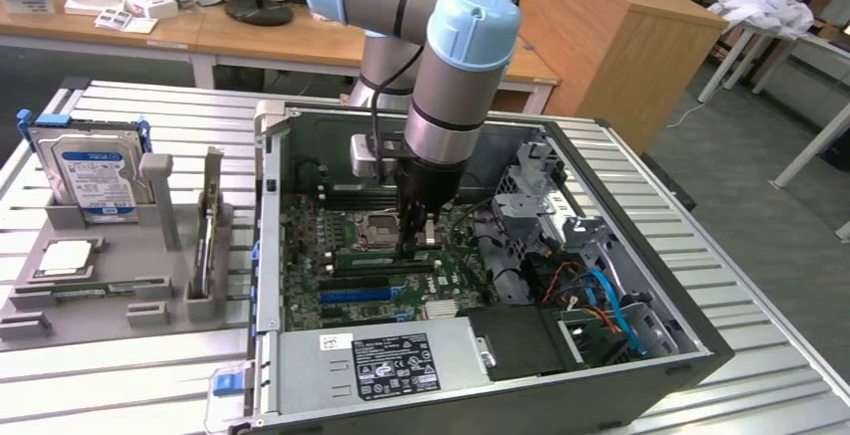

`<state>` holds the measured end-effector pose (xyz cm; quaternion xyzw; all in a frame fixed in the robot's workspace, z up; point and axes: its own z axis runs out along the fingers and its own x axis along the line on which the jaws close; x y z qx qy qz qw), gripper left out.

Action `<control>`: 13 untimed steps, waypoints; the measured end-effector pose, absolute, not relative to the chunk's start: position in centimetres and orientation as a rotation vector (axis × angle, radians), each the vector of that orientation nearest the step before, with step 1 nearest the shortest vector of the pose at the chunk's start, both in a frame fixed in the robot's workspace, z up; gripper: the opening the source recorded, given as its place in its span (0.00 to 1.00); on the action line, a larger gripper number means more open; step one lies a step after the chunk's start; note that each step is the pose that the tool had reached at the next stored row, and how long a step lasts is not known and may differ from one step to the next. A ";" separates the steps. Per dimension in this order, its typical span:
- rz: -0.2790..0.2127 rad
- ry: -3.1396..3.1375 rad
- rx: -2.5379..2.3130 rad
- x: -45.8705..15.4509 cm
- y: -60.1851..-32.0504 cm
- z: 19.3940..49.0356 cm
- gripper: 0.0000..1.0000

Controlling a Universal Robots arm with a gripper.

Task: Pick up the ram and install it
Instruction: 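Insert the ram into the slot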

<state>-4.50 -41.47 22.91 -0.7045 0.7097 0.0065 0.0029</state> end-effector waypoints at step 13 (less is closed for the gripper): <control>0.020 2.232 -2.202 -4.5 -41.5 22.8 0.12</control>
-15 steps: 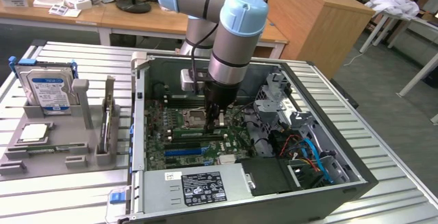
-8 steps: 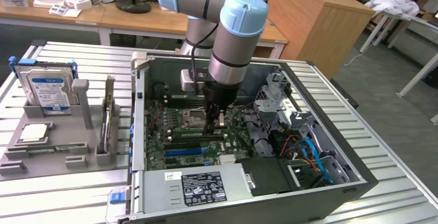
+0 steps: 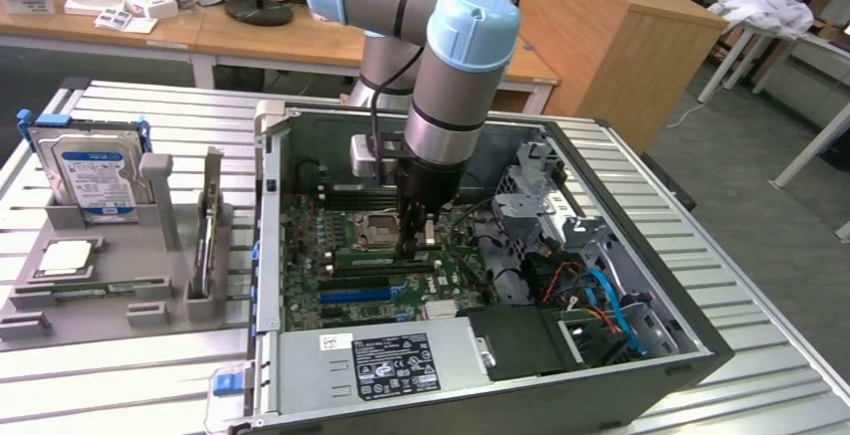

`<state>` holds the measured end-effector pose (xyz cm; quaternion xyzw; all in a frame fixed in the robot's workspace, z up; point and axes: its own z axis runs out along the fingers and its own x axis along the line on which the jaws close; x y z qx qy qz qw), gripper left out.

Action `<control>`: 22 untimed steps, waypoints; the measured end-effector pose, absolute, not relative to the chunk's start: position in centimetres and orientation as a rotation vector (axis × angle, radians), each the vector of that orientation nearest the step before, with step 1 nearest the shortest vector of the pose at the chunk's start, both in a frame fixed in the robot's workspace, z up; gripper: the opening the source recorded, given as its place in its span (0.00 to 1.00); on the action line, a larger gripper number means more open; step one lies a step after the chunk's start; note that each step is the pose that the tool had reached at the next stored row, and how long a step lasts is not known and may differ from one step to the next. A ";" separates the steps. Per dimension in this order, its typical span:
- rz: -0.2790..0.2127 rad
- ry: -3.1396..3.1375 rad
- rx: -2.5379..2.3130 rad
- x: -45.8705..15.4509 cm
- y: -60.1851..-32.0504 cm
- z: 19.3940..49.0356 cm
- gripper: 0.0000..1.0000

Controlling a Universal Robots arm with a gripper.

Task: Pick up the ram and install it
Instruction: 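Insert the ram into the slot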

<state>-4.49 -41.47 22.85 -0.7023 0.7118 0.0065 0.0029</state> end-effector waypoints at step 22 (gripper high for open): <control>0.020 2.236 -2.198 -4.5 -41.5 22.5 0.12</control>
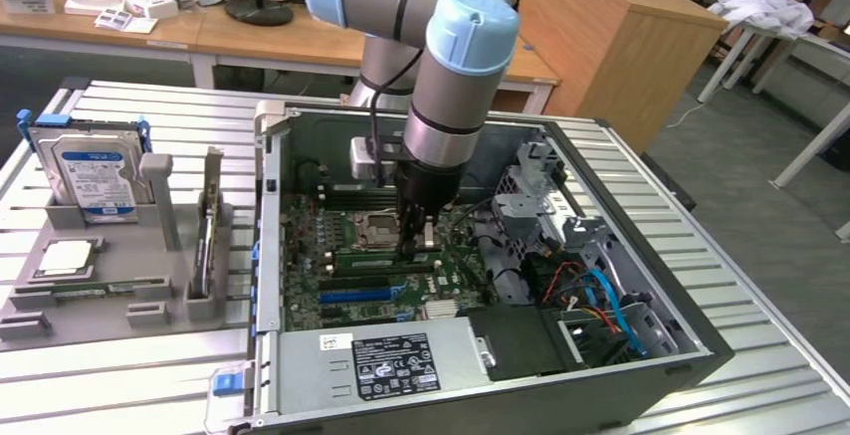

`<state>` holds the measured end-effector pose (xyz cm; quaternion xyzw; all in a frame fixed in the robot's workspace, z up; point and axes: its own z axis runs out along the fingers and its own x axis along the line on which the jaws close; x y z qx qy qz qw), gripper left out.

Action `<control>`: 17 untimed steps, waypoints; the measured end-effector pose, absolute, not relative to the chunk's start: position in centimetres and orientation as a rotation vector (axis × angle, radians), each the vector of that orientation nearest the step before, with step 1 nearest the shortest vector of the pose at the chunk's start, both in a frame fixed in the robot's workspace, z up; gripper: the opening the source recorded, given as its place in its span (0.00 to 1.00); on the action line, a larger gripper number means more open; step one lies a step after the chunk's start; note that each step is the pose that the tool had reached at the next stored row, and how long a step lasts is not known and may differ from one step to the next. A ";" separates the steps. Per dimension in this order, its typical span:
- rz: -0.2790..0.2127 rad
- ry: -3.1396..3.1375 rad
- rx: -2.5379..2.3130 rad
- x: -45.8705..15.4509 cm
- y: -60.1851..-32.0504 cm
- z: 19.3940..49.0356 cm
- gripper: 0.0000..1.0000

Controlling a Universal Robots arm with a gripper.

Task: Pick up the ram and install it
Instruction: 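Insert the ram into the slot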

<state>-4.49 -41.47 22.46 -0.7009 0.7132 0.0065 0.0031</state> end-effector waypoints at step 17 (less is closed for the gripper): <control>0.020 2.236 -2.198 -4.5 -41.5 22.3 0.31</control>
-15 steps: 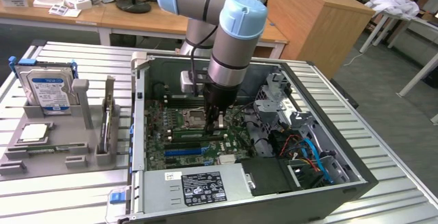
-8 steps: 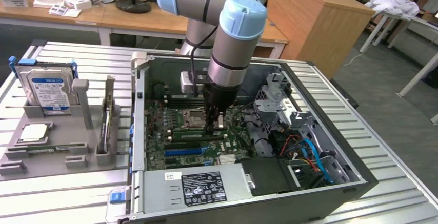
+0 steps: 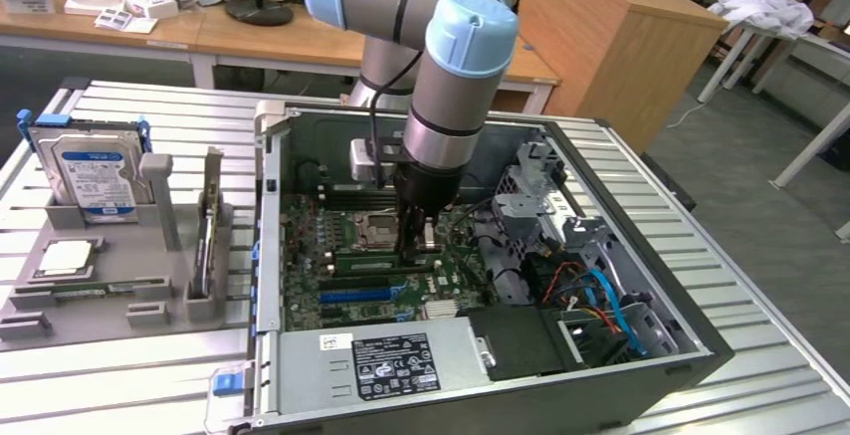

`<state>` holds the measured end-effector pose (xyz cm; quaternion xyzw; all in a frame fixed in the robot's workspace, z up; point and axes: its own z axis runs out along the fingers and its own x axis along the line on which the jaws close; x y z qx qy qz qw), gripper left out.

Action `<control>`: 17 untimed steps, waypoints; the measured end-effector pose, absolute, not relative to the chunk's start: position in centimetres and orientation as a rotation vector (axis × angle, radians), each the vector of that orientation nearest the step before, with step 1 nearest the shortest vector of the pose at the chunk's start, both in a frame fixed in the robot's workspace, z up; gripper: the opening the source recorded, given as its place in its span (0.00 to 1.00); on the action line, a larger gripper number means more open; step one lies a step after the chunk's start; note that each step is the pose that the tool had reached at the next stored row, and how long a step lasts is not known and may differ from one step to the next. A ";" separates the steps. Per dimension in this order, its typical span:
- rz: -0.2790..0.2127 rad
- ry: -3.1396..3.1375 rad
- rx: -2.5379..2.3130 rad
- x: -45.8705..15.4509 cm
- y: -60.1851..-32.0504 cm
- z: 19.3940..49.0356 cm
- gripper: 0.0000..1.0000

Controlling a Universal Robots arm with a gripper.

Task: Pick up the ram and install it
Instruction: 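Insert the ram into the slot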

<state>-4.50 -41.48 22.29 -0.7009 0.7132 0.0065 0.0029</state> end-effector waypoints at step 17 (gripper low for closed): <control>0.020 2.236 -2.198 -4.5 -41.5 26.3 0.31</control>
